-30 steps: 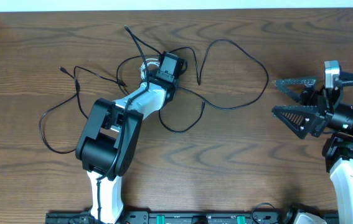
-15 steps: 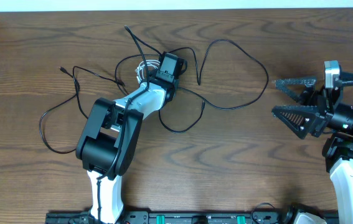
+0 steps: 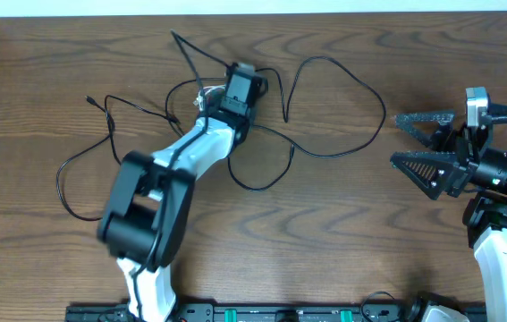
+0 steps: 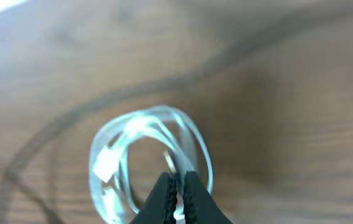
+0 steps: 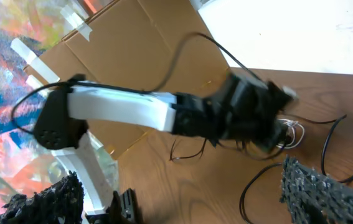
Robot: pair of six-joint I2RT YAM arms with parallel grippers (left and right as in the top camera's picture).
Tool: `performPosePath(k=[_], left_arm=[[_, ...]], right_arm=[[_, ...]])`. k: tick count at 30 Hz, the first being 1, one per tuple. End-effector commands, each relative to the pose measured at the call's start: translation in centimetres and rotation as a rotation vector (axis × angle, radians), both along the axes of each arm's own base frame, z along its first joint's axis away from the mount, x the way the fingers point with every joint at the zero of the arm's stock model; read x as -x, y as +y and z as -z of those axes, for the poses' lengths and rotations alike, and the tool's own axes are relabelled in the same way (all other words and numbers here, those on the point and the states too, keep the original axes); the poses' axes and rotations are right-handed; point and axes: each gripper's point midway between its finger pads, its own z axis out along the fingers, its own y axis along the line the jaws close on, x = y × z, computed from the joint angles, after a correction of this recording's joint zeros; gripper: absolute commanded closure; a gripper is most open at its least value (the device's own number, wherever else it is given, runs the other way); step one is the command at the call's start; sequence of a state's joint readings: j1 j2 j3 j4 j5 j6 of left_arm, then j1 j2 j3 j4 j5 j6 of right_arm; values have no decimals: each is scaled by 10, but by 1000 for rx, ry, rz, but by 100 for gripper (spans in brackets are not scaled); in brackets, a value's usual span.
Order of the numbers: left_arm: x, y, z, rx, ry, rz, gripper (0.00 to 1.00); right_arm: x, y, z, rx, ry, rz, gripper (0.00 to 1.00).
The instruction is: Untangle cables
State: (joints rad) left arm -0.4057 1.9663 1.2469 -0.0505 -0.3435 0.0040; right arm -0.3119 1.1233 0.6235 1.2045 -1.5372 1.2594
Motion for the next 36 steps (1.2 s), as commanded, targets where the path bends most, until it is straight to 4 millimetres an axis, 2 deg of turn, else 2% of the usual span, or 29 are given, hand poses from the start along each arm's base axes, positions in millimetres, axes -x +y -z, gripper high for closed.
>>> performPosePath(k=[1, 7, 10, 12, 15, 21, 22, 23, 25, 27, 31, 36], left_arm=[[-12, 2, -71, 55, -170, -24, 92], [-13, 2, -130, 115, -307, -25, 92], [-11, 3, -145, 126, -335, -26, 92], [-9, 4, -145, 123, -327, -26, 92], [-6, 7, -131, 102, -280, -29, 92], [-7, 18, -91, 57, -181, -50, 91], [-8, 21, -83, 53, -166, -58, 87], [-9, 24, -77, 53, -154, -70, 78], [-11, 31, -63, 67, -128, -108, 71], [-11, 41, -47, 86, -97, -160, 56], [-6, 57, -25, 103, -40, -236, 47], [4, 69, -2, 117, 26, -309, 44]], right_arm=[[-2, -2, -4, 5, -31, 14, 1], [-2, -2, -4, 5, -31, 14, 1], [-2, -2, -4, 5, -31, 14, 1], [-2, -2, -4, 5, -31, 14, 1], [-2, -2, -4, 6, -31, 13, 1], [-2, -2, -4, 6, -32, 13, 1], [-1, -2, -3, 7, -31, 11, 1], [-1, -2, -3, 8, -31, 11, 1], [-1, -2, -3, 8, -31, 10, 1], [-1, -2, -3, 8, -31, 11, 1], [-1, -2, -3, 11, -38, 10, 1], [-1, -2, -3, 13, -45, 11, 1]])
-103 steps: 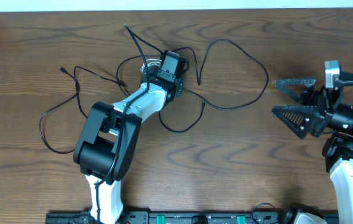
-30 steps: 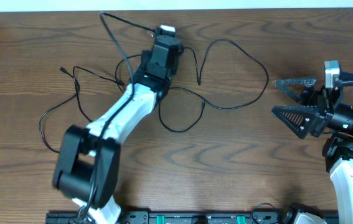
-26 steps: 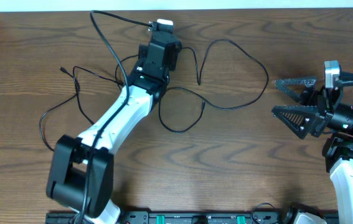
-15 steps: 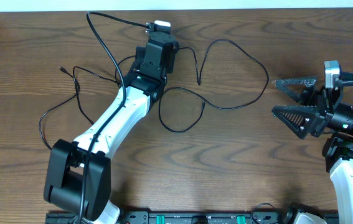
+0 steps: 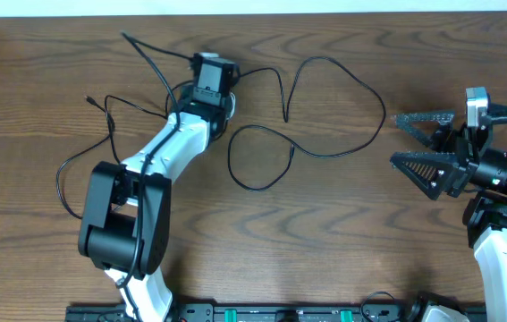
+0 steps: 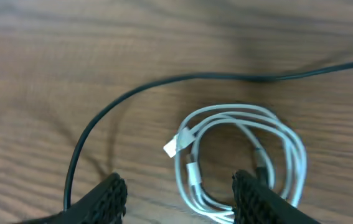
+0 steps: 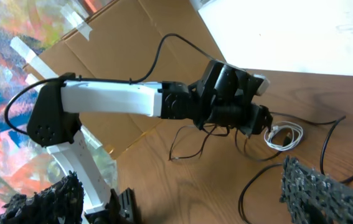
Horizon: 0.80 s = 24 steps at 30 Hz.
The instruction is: Untangle cables
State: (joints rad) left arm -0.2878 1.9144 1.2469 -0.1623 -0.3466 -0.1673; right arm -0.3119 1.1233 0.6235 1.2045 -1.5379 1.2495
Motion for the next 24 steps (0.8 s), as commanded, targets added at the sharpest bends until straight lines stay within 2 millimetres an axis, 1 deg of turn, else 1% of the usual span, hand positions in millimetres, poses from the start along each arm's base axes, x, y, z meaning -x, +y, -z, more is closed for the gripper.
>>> performPosePath(k=[1, 4, 7, 14, 16, 18, 24], left_arm=[[0, 6, 9, 18, 11, -67, 44], [5, 7, 19, 8, 48, -66, 44], [10, 2, 30, 34, 88, -50, 44], [15, 3, 50, 89, 111, -137, 44], [16, -2, 55, 115, 123, -131, 44], [15, -9, 56, 162, 127, -121, 44], [12, -9, 56, 217, 102, -186, 43]], right_arm=[[-1, -2, -3, 9, -36, 12, 1], [-1, -2, -3, 9, -36, 12, 1], [-1, -2, -3, 9, -36, 11, 1], [-1, -2, -3, 12, -35, 8, 1], [-1, -2, -3, 15, -38, 6, 1], [-1, -2, -3, 16, -40, 6, 1], [0, -1, -2, 21, -40, 0, 1]])
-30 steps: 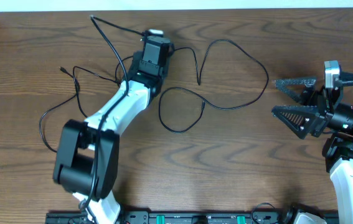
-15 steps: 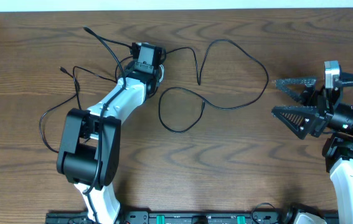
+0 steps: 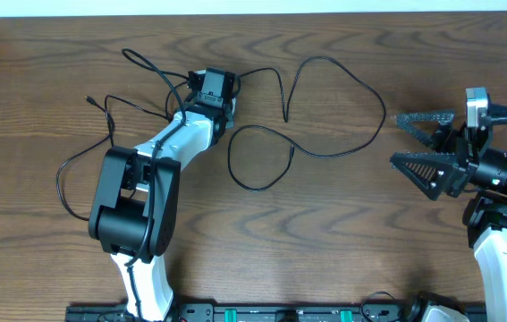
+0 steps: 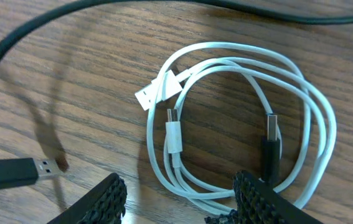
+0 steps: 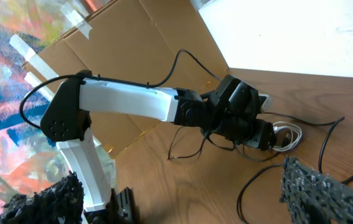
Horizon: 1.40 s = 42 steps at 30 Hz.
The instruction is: Untangle cables
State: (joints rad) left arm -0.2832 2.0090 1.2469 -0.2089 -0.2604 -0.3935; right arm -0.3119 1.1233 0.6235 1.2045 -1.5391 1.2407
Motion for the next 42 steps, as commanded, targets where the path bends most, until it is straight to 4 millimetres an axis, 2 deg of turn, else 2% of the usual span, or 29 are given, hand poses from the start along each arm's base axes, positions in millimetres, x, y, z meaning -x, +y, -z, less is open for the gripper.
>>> performPosePath(k=[1, 5, 9, 18, 23, 25, 29, 35, 39, 42], left_arm=[[-3, -1, 2, 53, -9, -63, 43], [0, 0, 12, 50, 15, -68, 43], [8, 2, 31, 44, 66, -85, 43], [8, -4, 35, 125, 57, -157, 44], [5, -5, 35, 175, 35, -227, 64], [2, -13, 34, 217, 29, -211, 67], [1, -14, 34, 222, 24, -213, 71], [2, -13, 42, 217, 38, -217, 92], [4, -13, 49, 212, 51, -219, 92], [0, -14, 47, 219, 32, -216, 93]], right_arm=[[0, -1, -2, 17, -32, 1, 1], [0, -2, -2, 17, -32, 1, 1], [0, -2, -2, 16, -30, 2, 1], [-1, -2, -3, 2, -6, 7, 1], [-2, -2, -1, -4, 14, 7, 1], [-3, -3, -1, -10, 26, 9, 1], [-3, -3, -1, -13, 32, 10, 1], [-4, -3, 0, -19, 42, 13, 1], [-5, -3, 0, -22, 53, 13, 1], [-6, -4, 1, -26, 64, 13, 1]])
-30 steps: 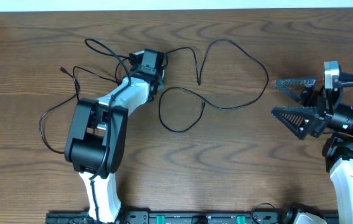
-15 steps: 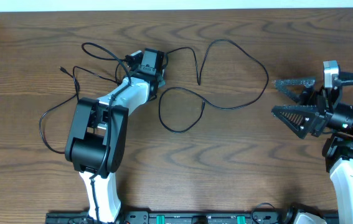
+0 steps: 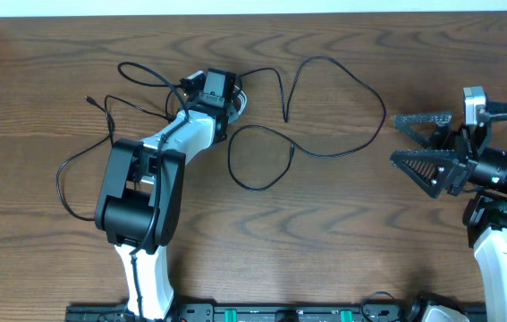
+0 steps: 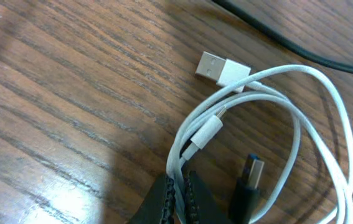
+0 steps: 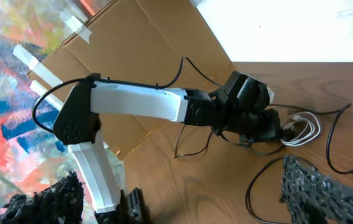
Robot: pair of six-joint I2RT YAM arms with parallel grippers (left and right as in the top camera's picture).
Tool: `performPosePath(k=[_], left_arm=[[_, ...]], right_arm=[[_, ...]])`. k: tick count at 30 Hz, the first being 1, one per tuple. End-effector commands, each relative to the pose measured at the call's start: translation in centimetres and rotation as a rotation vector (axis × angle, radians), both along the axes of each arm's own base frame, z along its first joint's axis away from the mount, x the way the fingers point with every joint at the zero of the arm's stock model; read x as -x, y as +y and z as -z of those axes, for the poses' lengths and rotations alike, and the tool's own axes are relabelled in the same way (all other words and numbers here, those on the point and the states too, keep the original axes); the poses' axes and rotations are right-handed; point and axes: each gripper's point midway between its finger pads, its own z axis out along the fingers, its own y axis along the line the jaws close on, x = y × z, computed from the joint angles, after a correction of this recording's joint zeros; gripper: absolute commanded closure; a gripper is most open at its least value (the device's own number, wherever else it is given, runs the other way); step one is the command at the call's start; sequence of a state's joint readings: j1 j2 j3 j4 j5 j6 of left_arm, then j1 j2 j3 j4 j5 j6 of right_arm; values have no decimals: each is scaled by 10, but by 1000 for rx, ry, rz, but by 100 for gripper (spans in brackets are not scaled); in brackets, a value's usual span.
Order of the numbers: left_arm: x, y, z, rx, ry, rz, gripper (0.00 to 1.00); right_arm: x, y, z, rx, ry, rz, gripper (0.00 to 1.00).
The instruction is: Untangle cables
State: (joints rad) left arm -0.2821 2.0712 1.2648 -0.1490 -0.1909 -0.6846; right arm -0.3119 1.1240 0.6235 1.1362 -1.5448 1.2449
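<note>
A white cable coil point(image 4: 301, 124) with a white USB plug point(image 4: 223, 68) lies on the wooden table point(image 3: 325, 233). My left gripper point(image 4: 178, 185) is shut on the coil's strands at its near-left side; a black plug point(image 4: 249, 182) lies inside the coil beside the jaws. In the overhead view the left gripper point(image 3: 223, 92) sits at the back centre-left, amid a long black cable point(image 3: 342, 76) looping to the right. A thinner black cable point(image 3: 101, 148) trails left. My right gripper point(image 3: 421, 148) hangs open at the far right, nothing between its fingers.
Cardboard panels point(image 5: 132, 56) stand beyond the table's left side. The black cable forms a smaller loop point(image 3: 262, 156) near the table's middle. The left arm point(image 3: 159, 152) stretches from the front edge to the coil.
My left gripper was open just above the white coil; now it is shut on the coil's strands. The black cable's loose end at the back left has shifted slightly. The right arm is unchanged.
At first my left gripper was shut at the white coil, the view blurred. Then it stood open with the coil lying on the table farther left. Then it was lower and closer over the coil, still open. Now it grips the strands. The right gripper stayed open throughout.
</note>
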Motion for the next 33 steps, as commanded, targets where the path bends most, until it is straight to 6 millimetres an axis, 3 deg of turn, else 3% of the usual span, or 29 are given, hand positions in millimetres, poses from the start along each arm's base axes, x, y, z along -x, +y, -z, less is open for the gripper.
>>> performPosePath(k=[1, 7, 11, 18, 28, 33], left_arm=[[8, 0, 28, 10, 59, 0, 93], [-12, -6, 11, 39, -38, 3, 92], [-41, -13, -29, 87, -204, 3, 92], [-69, -30, -78, 203, -362, 27, 92], [-81, -43, -99, 326, -435, 21, 92], [-95, -47, -143, 456, -563, 44, 93]], right_arm=[[-3, -3, -4, -7, -4, 18, 1], [-4, -3, -4, -13, 2, 23, 1], [-5, -4, -5, -17, 0, 30, 1], [-5, -4, -5, -17, 0, 30, 1], [-5, -4, -5, -17, 0, 30, 1], [-5, -4, -5, -17, 0, 30, 1]])
